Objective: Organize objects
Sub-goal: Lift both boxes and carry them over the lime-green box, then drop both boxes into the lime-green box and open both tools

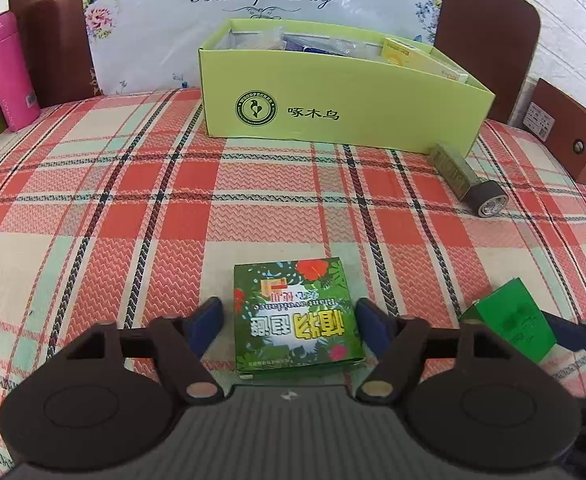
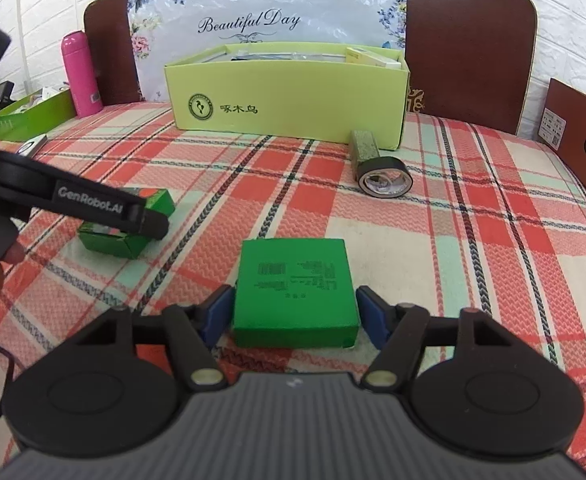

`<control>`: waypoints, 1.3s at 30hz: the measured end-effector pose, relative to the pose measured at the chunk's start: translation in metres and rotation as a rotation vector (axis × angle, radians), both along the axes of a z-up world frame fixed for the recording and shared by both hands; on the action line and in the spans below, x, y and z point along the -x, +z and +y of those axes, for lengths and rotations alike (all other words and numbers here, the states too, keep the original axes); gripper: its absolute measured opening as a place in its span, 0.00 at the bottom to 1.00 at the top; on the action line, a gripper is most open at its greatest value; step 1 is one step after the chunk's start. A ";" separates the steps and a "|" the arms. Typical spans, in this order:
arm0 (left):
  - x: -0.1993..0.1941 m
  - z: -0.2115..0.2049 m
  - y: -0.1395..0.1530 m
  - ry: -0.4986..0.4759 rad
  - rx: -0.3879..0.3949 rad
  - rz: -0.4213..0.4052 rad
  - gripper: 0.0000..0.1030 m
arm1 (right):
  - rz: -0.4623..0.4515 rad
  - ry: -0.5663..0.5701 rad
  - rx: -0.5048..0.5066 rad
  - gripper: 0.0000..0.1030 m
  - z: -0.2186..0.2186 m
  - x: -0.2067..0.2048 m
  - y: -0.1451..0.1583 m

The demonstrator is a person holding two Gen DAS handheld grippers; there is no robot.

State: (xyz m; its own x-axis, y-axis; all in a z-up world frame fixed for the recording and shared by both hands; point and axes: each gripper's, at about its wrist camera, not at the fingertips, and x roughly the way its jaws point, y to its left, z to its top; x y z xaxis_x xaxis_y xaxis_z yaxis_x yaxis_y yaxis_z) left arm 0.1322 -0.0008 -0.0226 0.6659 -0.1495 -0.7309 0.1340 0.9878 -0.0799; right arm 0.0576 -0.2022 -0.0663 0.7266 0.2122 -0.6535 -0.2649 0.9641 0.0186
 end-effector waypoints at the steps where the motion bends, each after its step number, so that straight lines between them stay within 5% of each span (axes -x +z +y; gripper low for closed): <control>1: 0.002 0.001 0.001 -0.009 -0.002 -0.003 0.65 | -0.001 -0.002 -0.001 0.59 0.000 0.000 0.000; 9: 0.010 0.010 0.027 -0.097 0.090 -0.030 0.64 | 0.012 0.059 -0.078 0.58 0.002 -0.008 0.017; 24: -0.074 -0.006 0.148 -0.108 0.090 -0.325 0.64 | -0.328 0.063 -0.070 0.58 0.008 -0.099 0.120; 35: -0.155 -0.006 0.133 -0.072 0.104 -0.311 0.64 | -0.370 -0.006 -0.018 0.59 0.015 -0.201 0.105; 37: -0.165 -0.006 0.121 -0.071 0.097 -0.316 0.71 | -0.353 0.006 -0.005 0.60 0.020 -0.214 0.091; 39: -0.170 -0.005 0.105 -0.046 0.065 -0.290 0.88 | -0.337 0.037 0.022 0.77 0.025 -0.219 0.075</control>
State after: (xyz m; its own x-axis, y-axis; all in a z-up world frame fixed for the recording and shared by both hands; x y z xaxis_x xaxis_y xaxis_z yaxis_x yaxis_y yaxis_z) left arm 0.3024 -0.0061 0.0824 0.8370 -0.2251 -0.4987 0.2053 0.9741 -0.0950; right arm 0.2770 -0.1769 0.0085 0.8944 0.2312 -0.3830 -0.2876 0.9529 -0.0963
